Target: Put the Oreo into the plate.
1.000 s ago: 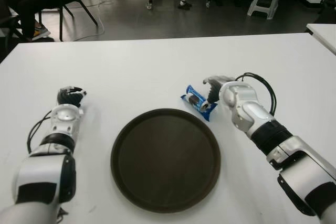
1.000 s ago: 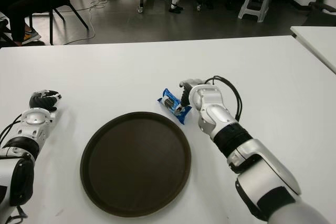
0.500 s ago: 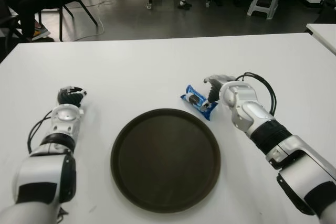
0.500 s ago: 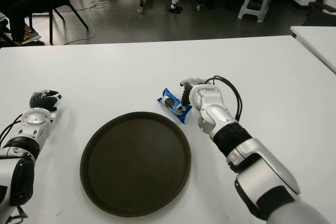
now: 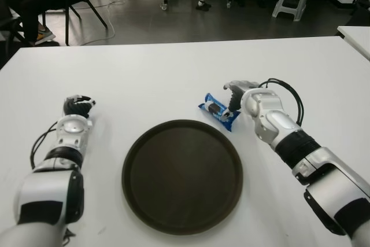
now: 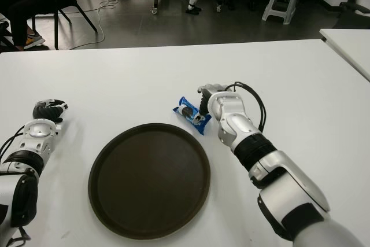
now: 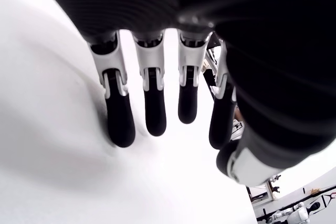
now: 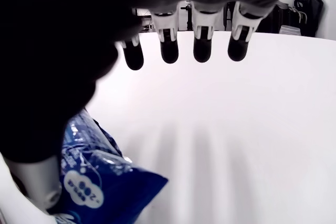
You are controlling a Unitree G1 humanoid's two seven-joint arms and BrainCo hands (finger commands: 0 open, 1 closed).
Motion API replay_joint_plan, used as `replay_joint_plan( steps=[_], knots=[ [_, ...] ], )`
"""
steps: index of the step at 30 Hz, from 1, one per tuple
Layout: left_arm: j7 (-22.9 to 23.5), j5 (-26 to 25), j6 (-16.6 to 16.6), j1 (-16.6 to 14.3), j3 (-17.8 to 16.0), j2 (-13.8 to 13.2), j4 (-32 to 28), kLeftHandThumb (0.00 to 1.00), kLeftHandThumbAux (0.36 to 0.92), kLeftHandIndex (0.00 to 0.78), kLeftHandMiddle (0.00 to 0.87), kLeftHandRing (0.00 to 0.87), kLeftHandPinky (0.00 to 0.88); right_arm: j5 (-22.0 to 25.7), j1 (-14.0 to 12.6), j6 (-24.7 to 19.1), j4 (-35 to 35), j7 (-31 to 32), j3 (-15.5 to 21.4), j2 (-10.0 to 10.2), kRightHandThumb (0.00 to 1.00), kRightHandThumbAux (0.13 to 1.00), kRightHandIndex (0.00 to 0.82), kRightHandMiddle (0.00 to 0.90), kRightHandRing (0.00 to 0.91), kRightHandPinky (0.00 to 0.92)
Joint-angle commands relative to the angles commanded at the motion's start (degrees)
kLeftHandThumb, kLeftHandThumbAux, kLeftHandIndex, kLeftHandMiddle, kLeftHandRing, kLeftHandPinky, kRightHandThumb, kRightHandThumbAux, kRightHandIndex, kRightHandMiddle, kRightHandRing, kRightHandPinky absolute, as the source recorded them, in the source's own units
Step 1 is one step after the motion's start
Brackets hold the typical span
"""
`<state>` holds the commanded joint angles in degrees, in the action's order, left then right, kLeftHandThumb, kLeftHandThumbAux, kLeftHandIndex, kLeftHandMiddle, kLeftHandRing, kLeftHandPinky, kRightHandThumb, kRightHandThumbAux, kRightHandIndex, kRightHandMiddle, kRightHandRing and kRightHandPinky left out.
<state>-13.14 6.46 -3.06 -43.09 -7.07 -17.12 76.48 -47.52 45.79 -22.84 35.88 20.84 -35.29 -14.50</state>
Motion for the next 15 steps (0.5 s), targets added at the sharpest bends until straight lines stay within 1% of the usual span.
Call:
replay_joint_plan(
  steps=[8,15],
  knots=[
    [0.2,0.0,0.0,0.0,0.0,-0.1,0.0,0.676,0.720,0.403,0.207,0.249,0.259,-0.1,0.3,-0.8,0.2,-0.7,0.1,0.3,0.000,0.656,0.000,0.000,0.000,0.000],
    [0.0,0.3,0.1,-0.1,0.3,-0.1,0.0,0.678,0.719,0.404,0.208,0.243,0.250,-0.4,0.8,-0.8,0.6,-1.3,0.0,0.4,0.000,0.661,0.014,0.000,0.000,0.000]
  ],
)
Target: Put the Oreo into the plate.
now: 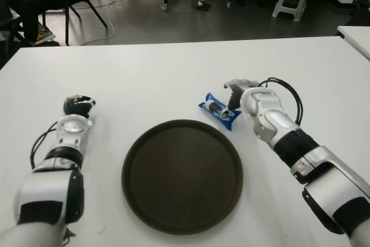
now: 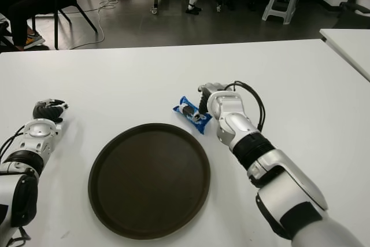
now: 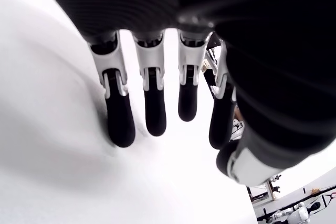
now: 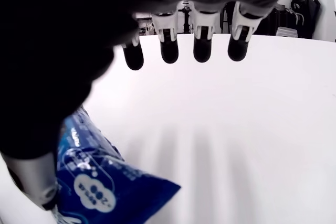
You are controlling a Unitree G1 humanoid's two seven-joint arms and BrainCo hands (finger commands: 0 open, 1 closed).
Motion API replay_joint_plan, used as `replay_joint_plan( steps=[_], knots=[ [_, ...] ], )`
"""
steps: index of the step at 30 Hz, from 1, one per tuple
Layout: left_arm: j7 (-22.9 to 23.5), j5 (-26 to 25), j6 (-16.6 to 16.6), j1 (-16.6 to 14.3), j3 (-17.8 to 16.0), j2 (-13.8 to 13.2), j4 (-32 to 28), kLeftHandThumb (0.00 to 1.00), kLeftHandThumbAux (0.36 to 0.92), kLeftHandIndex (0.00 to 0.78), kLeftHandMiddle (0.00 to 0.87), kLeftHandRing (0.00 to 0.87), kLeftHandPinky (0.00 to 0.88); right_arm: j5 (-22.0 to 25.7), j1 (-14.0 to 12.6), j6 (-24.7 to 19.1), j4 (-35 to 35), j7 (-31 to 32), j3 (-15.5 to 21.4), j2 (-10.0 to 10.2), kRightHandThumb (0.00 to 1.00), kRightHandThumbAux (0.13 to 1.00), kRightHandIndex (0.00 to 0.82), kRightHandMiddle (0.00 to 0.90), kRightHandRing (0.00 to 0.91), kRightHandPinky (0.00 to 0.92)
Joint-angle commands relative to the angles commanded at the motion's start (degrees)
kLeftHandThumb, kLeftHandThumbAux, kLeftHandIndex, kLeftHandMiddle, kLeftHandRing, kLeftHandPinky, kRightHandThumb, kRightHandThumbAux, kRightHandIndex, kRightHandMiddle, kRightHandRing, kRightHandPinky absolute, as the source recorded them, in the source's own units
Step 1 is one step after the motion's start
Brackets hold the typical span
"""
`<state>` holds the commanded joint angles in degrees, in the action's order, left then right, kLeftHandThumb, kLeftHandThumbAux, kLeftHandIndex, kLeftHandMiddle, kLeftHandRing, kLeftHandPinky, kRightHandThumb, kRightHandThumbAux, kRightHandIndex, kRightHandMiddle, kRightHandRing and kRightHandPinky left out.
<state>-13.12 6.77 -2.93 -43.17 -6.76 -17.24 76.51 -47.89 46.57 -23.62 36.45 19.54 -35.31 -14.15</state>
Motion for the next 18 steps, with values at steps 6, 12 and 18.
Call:
replay_joint_plan(
  steps=[6,12,18],
  knots=[
    [0.0,0.0,-0.2,0.1,0.1,0.0,0.0,0.684,0.717,0.407,0.214,0.235,0.223,0.7,0.2,0.6,-0.4,0.1,0.5,-0.2,0.000,0.651,0.006,0.000,0.000,0.000],
    [0.2,-0.3,-0.3,0.2,-0.3,0.0,0.0,0.687,0.716,0.409,0.212,0.230,0.215,1.1,-0.3,0.8,-2.5,0.5,1.1,-0.5,0.000,0.660,0.011,0.000,0.000,0.000],
    [-0.2,-0.4,-0.2,0.1,-0.5,0.1,-0.1,0.682,0.717,0.406,0.199,0.227,0.221,1.0,-0.8,0.2,-4.8,1.9,1.4,-0.8,0.000,0.657,0.016,0.000,0.000,0.000]
  ],
)
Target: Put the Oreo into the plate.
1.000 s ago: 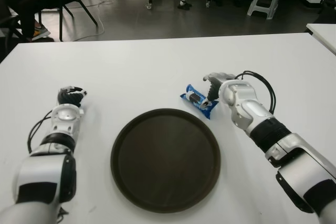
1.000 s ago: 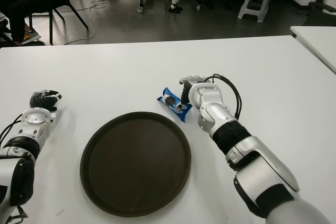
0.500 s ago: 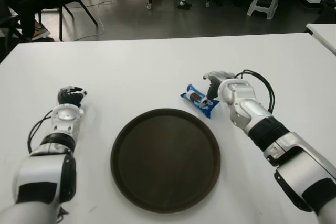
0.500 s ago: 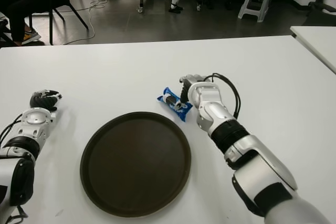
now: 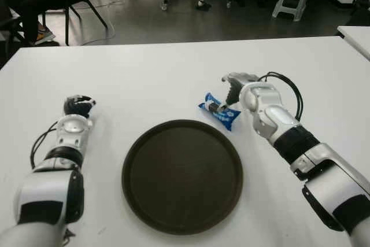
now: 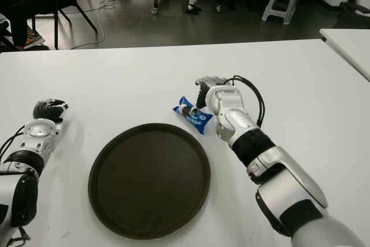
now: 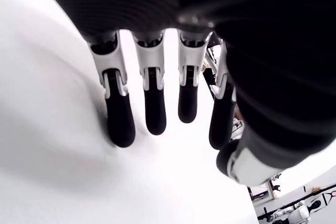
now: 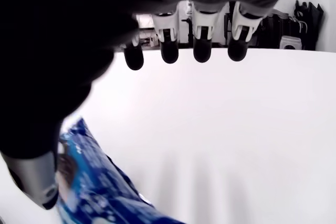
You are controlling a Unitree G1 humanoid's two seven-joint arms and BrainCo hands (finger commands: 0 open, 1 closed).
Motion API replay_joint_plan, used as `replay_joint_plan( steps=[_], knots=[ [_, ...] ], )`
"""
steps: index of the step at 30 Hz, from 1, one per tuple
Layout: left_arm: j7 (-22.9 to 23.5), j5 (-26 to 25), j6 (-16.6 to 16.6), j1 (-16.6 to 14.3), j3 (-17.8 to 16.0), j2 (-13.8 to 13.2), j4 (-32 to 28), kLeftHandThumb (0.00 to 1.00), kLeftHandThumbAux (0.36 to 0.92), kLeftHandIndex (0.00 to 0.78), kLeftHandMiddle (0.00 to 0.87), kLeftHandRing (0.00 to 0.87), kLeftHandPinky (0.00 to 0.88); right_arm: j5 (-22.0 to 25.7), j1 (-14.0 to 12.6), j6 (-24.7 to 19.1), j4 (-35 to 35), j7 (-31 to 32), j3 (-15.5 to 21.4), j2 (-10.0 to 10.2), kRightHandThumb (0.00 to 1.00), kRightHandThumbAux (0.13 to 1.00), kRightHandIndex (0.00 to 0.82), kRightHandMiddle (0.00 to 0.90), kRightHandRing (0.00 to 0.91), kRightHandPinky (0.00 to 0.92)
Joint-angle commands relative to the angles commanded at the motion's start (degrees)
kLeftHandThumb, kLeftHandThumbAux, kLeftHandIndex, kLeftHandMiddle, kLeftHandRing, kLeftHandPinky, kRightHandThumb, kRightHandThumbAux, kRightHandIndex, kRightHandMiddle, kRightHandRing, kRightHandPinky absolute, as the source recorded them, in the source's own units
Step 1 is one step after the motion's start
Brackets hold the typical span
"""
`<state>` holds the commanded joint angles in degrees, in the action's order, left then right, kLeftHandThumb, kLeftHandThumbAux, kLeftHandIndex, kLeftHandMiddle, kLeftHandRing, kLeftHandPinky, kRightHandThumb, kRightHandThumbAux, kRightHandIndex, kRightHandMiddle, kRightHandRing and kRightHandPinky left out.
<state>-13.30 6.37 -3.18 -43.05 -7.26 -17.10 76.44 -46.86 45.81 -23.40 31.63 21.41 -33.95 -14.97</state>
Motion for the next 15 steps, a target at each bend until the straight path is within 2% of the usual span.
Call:
replay_joint_plan(
  steps=[6,15],
  knots=[
    [-0.1,0.1,0.3,-0.1,0.1,0.0,0.0,0.681,0.718,0.405,0.192,0.229,0.233,-1.1,-0.7,-3.0,-6.1,4.4,-0.5,-0.7,0.000,0.635,0.002,0.000,0.000,0.000],
    [0.1,0.2,0.2,-0.1,0.1,0.0,0.0,0.681,0.719,0.405,0.212,0.246,0.243,-1.8,-1.1,-5.0,-10.4,8.1,-1.0,-1.0,0.000,0.627,0.000,0.000,0.000,0.000]
  ],
)
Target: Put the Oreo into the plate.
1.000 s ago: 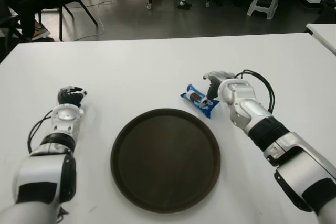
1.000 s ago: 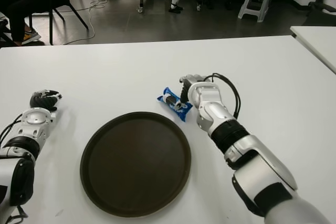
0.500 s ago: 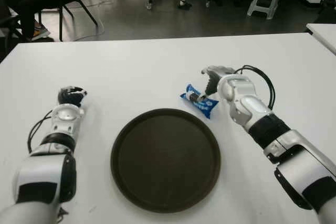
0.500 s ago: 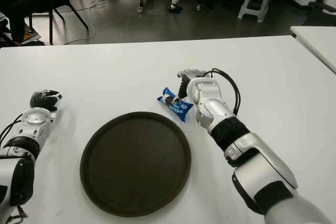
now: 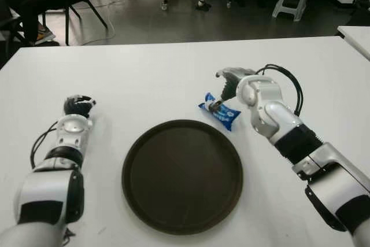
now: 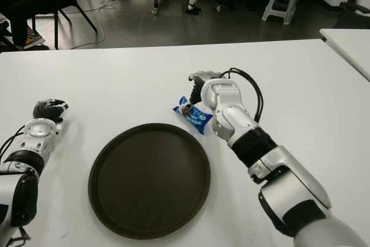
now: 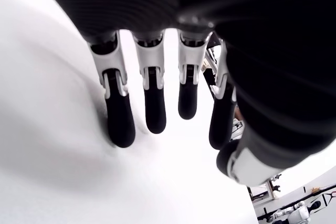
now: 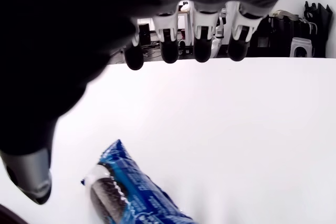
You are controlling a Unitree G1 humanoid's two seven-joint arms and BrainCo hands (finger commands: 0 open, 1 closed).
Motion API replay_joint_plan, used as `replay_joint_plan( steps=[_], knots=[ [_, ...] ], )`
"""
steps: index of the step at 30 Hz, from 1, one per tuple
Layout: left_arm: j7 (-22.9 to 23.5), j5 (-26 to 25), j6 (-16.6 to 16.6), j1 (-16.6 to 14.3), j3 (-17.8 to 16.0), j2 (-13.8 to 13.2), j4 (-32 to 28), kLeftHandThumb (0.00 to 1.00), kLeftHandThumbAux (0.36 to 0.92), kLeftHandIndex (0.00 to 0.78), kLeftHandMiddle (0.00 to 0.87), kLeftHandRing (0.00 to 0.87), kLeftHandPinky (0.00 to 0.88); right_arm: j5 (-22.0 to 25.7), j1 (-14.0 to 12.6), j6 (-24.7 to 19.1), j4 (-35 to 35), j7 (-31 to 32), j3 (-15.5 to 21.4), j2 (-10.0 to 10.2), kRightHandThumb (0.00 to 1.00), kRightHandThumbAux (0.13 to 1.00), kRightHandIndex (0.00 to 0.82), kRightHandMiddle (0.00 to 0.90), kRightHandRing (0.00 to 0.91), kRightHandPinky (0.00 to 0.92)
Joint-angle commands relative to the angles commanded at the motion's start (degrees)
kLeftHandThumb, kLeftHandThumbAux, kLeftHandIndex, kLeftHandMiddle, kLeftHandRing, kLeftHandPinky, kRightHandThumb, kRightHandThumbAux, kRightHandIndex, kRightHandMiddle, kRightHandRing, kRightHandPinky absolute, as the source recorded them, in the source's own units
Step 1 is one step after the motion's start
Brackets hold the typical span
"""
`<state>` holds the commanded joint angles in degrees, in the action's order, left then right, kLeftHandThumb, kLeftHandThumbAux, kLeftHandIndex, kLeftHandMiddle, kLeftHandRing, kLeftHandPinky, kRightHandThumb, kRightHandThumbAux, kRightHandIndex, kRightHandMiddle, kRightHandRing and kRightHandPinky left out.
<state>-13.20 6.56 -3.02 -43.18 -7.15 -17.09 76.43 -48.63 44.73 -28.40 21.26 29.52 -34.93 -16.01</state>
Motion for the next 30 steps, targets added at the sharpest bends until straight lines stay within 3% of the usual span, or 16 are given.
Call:
replay_joint_plan(
  steps=[21,30],
  knots=[
    [-0.8,0.4,1.0,-0.2,0.5,0.1,0.0,0.676,0.721,0.401,0.178,0.218,0.226,-0.3,-2.2,-1.6,-4.9,3.9,-0.9,1.1,0.000,0.683,0.000,0.000,0.000,0.000],
    [-0.3,0.4,1.0,-0.3,0.7,-0.1,-0.1,0.676,0.722,0.400,0.172,0.212,0.211,-0.1,-2.3,-2.5,-4.0,4.6,-0.9,2.0,0.000,0.657,0.000,0.000,0.000,0.000]
  ],
)
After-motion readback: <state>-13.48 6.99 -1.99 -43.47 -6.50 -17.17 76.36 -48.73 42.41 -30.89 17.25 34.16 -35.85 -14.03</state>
